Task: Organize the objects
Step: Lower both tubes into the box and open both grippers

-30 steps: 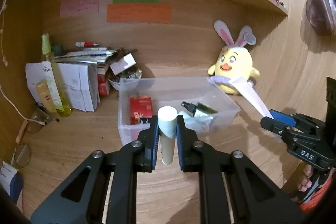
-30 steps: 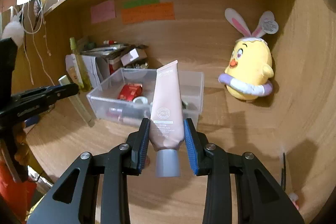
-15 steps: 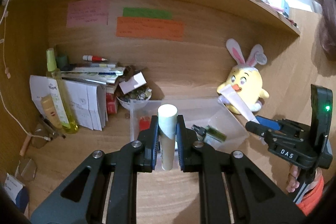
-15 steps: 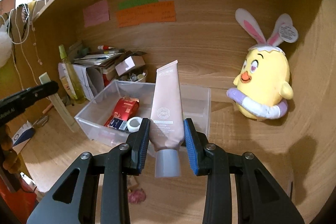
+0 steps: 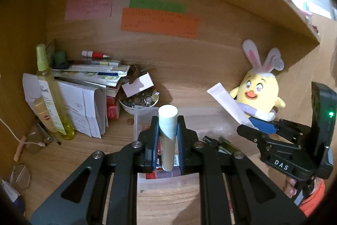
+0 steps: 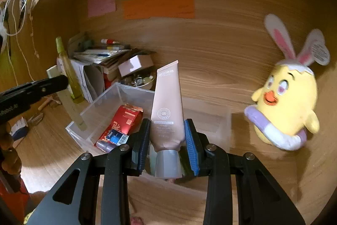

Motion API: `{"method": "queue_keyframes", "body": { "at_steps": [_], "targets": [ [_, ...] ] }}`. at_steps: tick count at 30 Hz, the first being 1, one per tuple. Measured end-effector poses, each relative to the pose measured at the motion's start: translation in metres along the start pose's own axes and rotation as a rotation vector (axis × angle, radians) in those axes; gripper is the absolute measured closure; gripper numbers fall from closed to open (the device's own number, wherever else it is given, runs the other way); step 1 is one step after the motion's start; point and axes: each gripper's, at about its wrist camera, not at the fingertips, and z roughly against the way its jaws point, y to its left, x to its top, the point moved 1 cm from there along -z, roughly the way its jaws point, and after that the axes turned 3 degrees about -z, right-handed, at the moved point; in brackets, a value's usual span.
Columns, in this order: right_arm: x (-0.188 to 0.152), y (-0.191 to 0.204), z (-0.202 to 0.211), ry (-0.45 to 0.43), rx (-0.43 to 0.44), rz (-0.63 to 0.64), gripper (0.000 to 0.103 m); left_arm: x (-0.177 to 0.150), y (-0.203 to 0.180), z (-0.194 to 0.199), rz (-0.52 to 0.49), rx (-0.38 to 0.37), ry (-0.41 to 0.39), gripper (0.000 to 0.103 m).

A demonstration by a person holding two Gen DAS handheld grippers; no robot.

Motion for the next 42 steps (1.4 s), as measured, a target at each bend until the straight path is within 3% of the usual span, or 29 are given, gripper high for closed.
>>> {"method": "queue_keyframes", "body": {
  "at_steps": [5,15,32,35,42],
  "targets": [
    [-0.001,0.012,-0.024,0.037,-0.004,0.049,0.073,-0.006,-0.005,-0.024,-0.023,0.013,0.045,0.088],
    [-0.013,0.017,-0.058,0.124,0.013,0.070,0.073,-0.020,-0.016,-0.055,-0.038,-0.077,0.133,0.088],
    [-0.021,0.014,-0.067,0.190,0.023,0.061,0.073,-0.029,-0.007,-0.073,-0.039,-0.002,0.173,0.088],
    [-0.019,0.015,-0.060,0.181,0.015,0.064,0.071,-0.029,-0.008,-0.068,-0.044,0.000,0.167,0.076],
    [-0.019,0.014,-0.033,0.127,-0.014,0.058,0.045,-0.029,-0.013,-0.044,-0.075,0.029,0.104,0.042]
  ]
}}
